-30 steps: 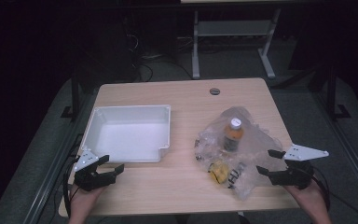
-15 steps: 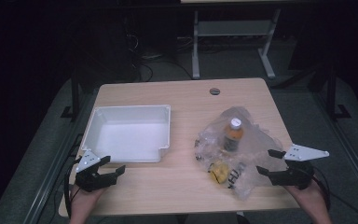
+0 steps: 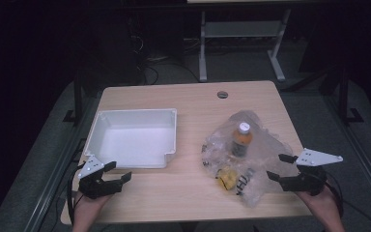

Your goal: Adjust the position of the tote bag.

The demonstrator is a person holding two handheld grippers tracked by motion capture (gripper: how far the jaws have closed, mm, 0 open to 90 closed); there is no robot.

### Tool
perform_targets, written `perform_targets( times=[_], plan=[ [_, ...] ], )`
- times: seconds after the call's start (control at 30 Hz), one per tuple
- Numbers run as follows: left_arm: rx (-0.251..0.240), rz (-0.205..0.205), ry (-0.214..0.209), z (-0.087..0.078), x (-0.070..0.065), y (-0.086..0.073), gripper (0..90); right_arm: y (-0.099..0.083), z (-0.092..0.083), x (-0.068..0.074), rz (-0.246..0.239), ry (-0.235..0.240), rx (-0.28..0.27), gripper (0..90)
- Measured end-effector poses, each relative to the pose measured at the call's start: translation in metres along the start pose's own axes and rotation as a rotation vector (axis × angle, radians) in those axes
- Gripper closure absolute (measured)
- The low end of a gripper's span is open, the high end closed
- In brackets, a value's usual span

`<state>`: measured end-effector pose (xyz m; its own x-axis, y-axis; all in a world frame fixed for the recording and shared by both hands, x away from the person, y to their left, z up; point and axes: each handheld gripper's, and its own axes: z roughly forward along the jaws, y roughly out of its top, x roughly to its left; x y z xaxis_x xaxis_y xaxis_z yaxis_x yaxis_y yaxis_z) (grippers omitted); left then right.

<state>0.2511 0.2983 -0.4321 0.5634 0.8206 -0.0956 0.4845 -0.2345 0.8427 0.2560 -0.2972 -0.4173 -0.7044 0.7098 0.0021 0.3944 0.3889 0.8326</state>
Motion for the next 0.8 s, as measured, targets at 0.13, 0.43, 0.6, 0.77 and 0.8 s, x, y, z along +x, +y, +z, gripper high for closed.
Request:
perform_targets(
  times=[0.13, 0.43, 0.6, 0.77, 0.8],
  plan=[
    [0.003, 0.029, -0.051, 0.001, -0.006, 0.008, 23.1, -0.001, -0.001, 0.001, 0.002, -0.005, -0.001, 22.4],
    [0.013, 0.111, -0.179, 0.006, -0.022, 0.029, 23.0, 0.001, 0.001, -0.001, 0.019, 0.011, -0.014, 21.8],
    [0.015, 0.127, -0.227, 0.008, -0.025, 0.036, 23.9, 0.0, -0.002, -0.003, 0.028, 0.011, -0.018, 21.8],
    [0.035, 0.158, -0.265, 0.013, -0.029, 0.045, 24.9, 0.0, -0.002, -0.003, 0.02, 0.008, -0.018, 21.9],
    [0.04, 0.161, -0.27, 0.014, -0.03, 0.047, 25.0, 0.0, -0.002, -0.003, 0.02, 0.008, -0.018, 21.9]
  ],
)
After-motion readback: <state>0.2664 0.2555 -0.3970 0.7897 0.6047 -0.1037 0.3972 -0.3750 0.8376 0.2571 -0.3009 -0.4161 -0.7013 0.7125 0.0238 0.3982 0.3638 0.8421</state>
